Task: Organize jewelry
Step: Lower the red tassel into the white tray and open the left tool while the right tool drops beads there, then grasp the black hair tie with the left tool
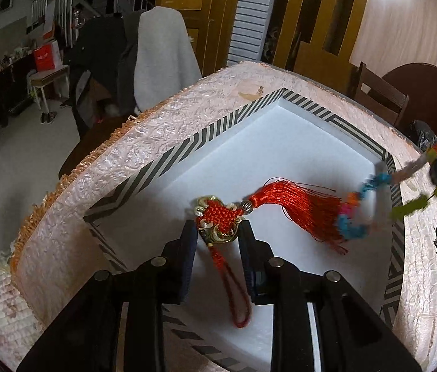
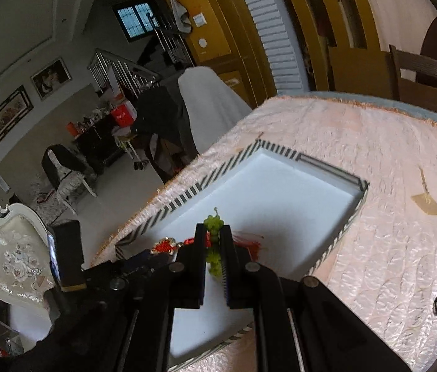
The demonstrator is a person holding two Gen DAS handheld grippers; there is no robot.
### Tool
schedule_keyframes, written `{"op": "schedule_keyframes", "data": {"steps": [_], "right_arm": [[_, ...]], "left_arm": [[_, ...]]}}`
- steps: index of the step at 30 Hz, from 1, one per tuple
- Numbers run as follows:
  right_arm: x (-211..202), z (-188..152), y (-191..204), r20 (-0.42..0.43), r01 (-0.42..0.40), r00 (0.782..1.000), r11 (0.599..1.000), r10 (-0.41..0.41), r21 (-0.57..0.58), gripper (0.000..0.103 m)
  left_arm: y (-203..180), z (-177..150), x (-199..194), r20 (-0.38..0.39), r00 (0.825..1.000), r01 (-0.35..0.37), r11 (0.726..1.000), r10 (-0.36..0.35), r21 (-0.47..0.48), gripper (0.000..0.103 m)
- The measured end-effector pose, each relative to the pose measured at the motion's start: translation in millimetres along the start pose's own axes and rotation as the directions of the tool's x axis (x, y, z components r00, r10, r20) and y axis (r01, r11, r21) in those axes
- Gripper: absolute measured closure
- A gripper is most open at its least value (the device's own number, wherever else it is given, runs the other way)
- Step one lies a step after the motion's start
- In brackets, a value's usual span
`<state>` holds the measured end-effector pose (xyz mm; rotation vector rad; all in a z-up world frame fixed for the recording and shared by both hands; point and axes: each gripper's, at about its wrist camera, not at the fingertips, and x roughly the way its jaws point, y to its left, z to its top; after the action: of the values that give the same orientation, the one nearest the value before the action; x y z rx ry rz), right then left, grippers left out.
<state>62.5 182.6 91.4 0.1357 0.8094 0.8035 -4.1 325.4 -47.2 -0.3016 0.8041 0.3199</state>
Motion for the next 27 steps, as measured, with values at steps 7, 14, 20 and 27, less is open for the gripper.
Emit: {"op": "schedule_keyframes", "data": {"steps": [7,14,20,27], "right_arm": [[22,-21,-26,-0.101,0.051,0.994,0.997,-0.045,0.062,0.095],[22,-28,-45,-0.136,0.144,0.981,0.988,-0.135,0.058,0.068],[-13,-29,-66,-0.067,0.169,0.984,0.982,-0.163,0.082,0.058],[-74,-54,-110,-0.051,0.291,0.956,0.956,-0.290,0.024,0.058]], "left_arm": [[-10,1,3,-0.021,1.000,-0.017,0.999,0.018,0.046,0.054],[-19,0,2,-0.056,0.998,0.023,0.996,-0.019,0.081,0.041],[-20,8,-11,-0.020,0.999,0.035,0.998,-0.034,0.056,0.041],[-44,18,-30,0.051,0.998,0.032,0.997,-0.036,0.070,0.041]]}}
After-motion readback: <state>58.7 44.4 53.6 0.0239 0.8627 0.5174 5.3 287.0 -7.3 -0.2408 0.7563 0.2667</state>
